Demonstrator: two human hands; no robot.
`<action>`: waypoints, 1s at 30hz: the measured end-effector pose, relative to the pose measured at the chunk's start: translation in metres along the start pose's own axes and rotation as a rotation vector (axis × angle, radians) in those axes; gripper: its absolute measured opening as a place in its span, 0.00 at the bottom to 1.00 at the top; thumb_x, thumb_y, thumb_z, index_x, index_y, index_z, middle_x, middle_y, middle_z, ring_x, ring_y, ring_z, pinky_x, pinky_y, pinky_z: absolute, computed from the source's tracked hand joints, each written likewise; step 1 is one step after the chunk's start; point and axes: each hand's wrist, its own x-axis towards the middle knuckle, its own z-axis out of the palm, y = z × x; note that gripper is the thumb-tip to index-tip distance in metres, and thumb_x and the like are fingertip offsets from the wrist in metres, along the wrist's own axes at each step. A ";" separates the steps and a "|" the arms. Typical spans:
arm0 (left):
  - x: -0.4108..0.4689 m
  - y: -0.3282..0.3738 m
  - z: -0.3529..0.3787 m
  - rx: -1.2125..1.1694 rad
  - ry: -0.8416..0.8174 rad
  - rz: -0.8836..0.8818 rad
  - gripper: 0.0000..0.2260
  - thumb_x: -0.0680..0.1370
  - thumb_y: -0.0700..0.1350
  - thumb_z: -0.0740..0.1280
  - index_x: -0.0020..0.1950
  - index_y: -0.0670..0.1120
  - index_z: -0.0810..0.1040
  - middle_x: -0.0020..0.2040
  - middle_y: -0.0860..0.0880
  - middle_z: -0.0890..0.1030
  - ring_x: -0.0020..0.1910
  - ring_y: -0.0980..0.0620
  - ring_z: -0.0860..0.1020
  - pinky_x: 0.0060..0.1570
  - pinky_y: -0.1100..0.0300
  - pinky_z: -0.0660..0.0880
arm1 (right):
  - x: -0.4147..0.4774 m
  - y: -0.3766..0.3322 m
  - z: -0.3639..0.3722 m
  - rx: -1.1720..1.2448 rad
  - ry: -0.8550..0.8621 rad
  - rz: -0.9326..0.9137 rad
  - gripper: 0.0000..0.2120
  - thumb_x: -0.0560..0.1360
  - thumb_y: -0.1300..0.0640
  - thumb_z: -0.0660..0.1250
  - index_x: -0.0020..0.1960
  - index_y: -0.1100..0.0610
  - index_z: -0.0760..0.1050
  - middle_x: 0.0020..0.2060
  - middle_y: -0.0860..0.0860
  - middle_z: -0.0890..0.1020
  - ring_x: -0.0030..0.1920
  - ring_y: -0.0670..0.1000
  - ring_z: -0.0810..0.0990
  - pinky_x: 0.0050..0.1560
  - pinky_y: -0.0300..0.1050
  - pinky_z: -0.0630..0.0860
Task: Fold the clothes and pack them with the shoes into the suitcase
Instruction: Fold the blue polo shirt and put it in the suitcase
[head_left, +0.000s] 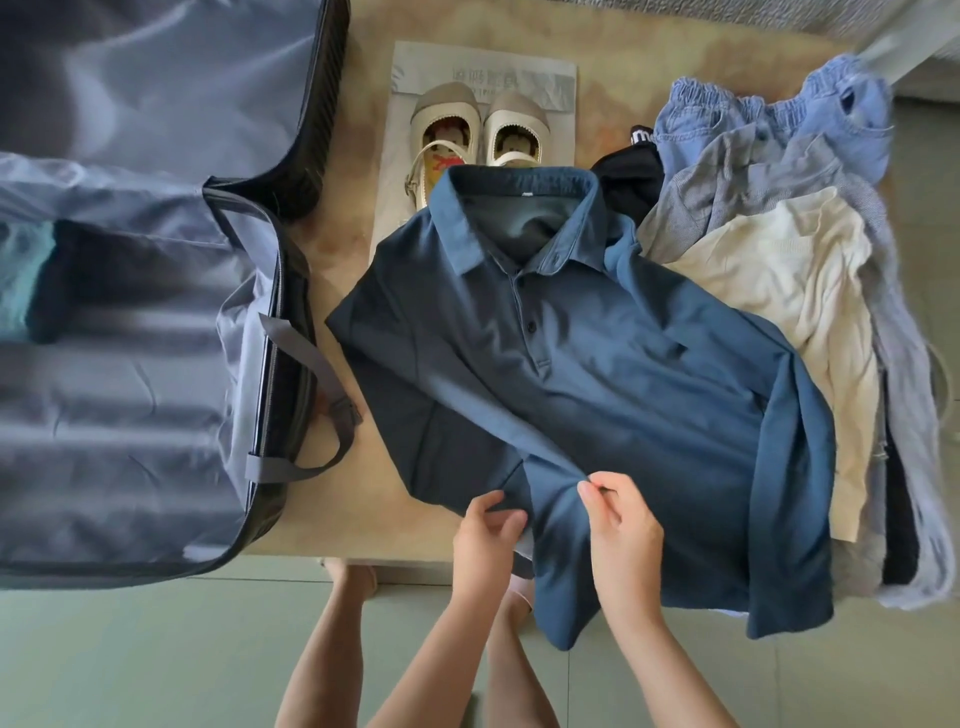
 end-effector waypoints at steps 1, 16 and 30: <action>0.000 0.004 0.003 -0.060 -0.030 -0.011 0.10 0.78 0.42 0.66 0.59 0.43 0.75 0.43 0.48 0.81 0.50 0.46 0.80 0.52 0.57 0.76 | 0.004 0.000 0.001 -0.003 -0.010 0.007 0.03 0.77 0.59 0.67 0.45 0.53 0.76 0.37 0.40 0.81 0.42 0.38 0.78 0.41 0.29 0.70; -0.029 -0.008 -0.028 -0.072 0.298 0.176 0.07 0.76 0.40 0.69 0.42 0.47 0.72 0.37 0.49 0.77 0.37 0.55 0.77 0.36 0.65 0.71 | -0.022 0.013 0.027 -0.322 -0.200 -0.158 0.03 0.75 0.50 0.69 0.48 0.47 0.79 0.46 0.37 0.81 0.48 0.39 0.77 0.45 0.32 0.69; -0.001 -0.038 -0.091 0.540 0.452 0.189 0.19 0.74 0.44 0.70 0.63 0.45 0.71 0.54 0.44 0.75 0.53 0.40 0.74 0.51 0.45 0.73 | -0.049 0.028 0.072 -0.475 -0.336 -0.374 0.10 0.72 0.58 0.69 0.52 0.51 0.82 0.60 0.46 0.79 0.55 0.49 0.79 0.55 0.39 0.73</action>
